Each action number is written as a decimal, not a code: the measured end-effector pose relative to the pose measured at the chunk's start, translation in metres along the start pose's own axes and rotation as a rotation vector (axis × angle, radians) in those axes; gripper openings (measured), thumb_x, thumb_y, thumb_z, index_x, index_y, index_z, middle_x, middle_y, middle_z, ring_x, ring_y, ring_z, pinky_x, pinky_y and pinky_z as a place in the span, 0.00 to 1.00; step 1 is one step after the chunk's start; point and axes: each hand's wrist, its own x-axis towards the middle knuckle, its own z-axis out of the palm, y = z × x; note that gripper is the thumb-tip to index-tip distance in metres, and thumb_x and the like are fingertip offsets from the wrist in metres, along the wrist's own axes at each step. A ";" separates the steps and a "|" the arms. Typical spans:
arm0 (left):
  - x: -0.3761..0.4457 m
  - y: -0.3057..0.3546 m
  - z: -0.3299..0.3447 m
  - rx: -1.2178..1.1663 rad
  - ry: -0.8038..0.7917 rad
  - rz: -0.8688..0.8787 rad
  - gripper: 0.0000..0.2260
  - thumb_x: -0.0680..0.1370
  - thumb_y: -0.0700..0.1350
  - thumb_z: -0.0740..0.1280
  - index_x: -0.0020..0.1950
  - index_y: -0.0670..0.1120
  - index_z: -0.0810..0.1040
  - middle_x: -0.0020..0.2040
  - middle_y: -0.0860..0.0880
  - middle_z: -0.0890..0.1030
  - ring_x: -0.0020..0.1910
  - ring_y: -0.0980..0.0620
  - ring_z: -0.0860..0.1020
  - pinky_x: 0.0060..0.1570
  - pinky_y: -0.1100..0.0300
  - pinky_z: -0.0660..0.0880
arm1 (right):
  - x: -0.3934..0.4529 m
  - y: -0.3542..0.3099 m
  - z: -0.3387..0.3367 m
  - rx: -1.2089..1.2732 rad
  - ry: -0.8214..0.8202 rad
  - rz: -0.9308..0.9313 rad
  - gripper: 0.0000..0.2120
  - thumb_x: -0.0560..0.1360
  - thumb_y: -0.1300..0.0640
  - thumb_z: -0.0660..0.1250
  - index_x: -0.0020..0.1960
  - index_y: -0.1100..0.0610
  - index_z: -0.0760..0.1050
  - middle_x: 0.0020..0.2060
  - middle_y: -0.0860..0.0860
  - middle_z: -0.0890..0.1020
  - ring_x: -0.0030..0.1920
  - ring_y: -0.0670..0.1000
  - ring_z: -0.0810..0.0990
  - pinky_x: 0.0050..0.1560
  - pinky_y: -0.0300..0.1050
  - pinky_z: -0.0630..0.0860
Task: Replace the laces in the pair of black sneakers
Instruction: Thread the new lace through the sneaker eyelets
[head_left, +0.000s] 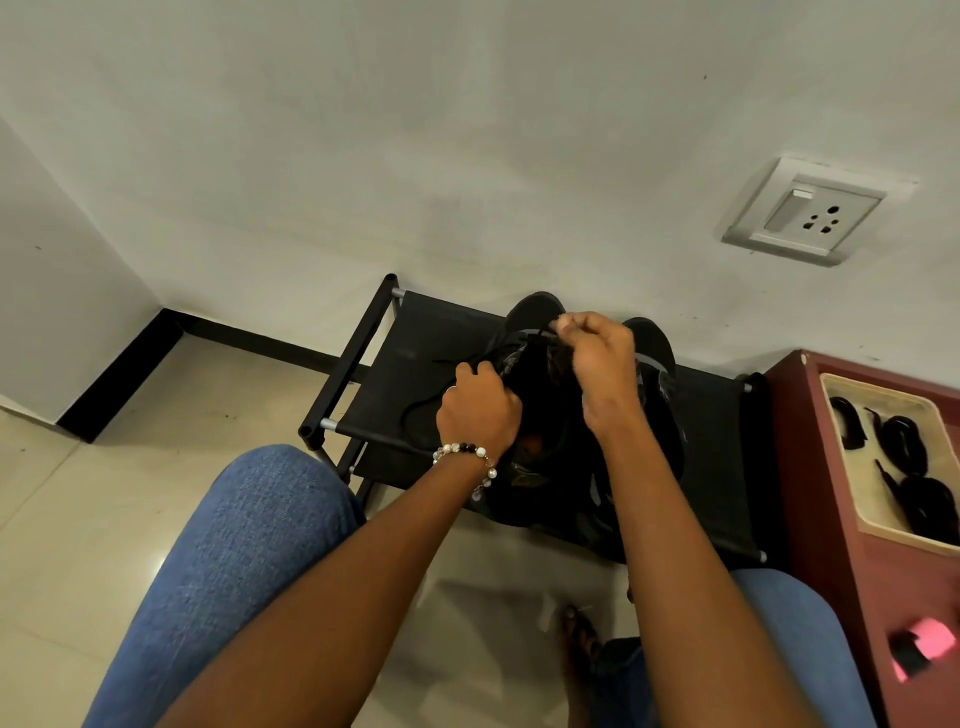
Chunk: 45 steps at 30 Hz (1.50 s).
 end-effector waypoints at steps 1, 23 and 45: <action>0.000 0.000 0.000 -0.001 0.003 -0.001 0.12 0.79 0.45 0.59 0.58 0.41 0.74 0.56 0.41 0.74 0.49 0.37 0.77 0.40 0.52 0.71 | -0.001 -0.006 -0.004 0.232 0.002 0.037 0.11 0.77 0.64 0.64 0.39 0.55 0.78 0.41 0.52 0.84 0.48 0.52 0.82 0.58 0.49 0.75; 0.000 0.001 0.000 0.011 -0.014 0.000 0.12 0.79 0.46 0.60 0.58 0.42 0.74 0.56 0.41 0.74 0.49 0.39 0.77 0.43 0.50 0.75 | 0.002 0.012 0.005 -0.727 -0.091 -0.192 0.08 0.76 0.61 0.66 0.41 0.60 0.81 0.42 0.53 0.81 0.49 0.54 0.80 0.51 0.49 0.76; 0.000 0.000 -0.001 0.012 -0.014 0.008 0.12 0.80 0.46 0.59 0.59 0.42 0.74 0.57 0.41 0.74 0.47 0.40 0.77 0.39 0.54 0.71 | -0.007 0.016 0.016 -1.069 -0.112 -0.295 0.11 0.78 0.56 0.65 0.59 0.56 0.80 0.60 0.54 0.74 0.63 0.56 0.70 0.60 0.58 0.71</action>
